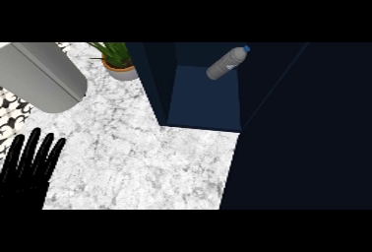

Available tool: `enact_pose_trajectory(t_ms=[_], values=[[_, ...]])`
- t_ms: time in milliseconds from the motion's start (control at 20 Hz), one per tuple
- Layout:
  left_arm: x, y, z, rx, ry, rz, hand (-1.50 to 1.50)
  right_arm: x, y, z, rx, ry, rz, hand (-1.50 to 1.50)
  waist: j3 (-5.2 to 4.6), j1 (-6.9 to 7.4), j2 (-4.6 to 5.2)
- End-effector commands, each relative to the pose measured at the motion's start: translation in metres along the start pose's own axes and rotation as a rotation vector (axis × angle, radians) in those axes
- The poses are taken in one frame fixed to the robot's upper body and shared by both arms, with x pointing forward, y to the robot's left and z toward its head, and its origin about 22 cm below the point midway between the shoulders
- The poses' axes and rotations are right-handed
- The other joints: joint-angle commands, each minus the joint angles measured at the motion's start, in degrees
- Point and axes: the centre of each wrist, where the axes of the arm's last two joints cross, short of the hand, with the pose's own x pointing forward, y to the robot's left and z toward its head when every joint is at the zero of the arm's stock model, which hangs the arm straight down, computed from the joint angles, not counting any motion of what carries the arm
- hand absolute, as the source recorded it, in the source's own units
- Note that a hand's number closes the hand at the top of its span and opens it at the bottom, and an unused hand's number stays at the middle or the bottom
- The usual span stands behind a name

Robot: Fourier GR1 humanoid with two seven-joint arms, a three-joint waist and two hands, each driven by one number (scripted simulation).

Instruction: Pick up the bottled water, place it into the cabinet and close the cabinet

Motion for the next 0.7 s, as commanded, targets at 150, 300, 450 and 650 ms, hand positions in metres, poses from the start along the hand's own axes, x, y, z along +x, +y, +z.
enact_pose_trajectory(t_ms=[150,300,450,650], values=[[0.02,0.016,0.004,-0.042,0.01,-0.003,-1.5,0.017,0.027,-0.023,0.191,-0.117,-0.126,1.5,0.0,2.57,0.58],[0.023,0.016,0.005,-0.058,0.007,0.018,-1.5,0.019,0.021,-0.025,0.199,-0.094,-0.102,1.5,-0.11,4.28,1.16],[0.025,0.017,0.003,-0.088,-0.002,0.011,-1.5,0.015,0.017,-0.03,0.207,-0.07,-0.091,1.5,-0.15,5.12,1.62],[0.034,0.021,-0.002,-0.115,0.004,0.002,-1.5,0.012,0.011,-0.033,0.266,-0.038,-0.022,1.5,-0.27,6.84,1.96]])
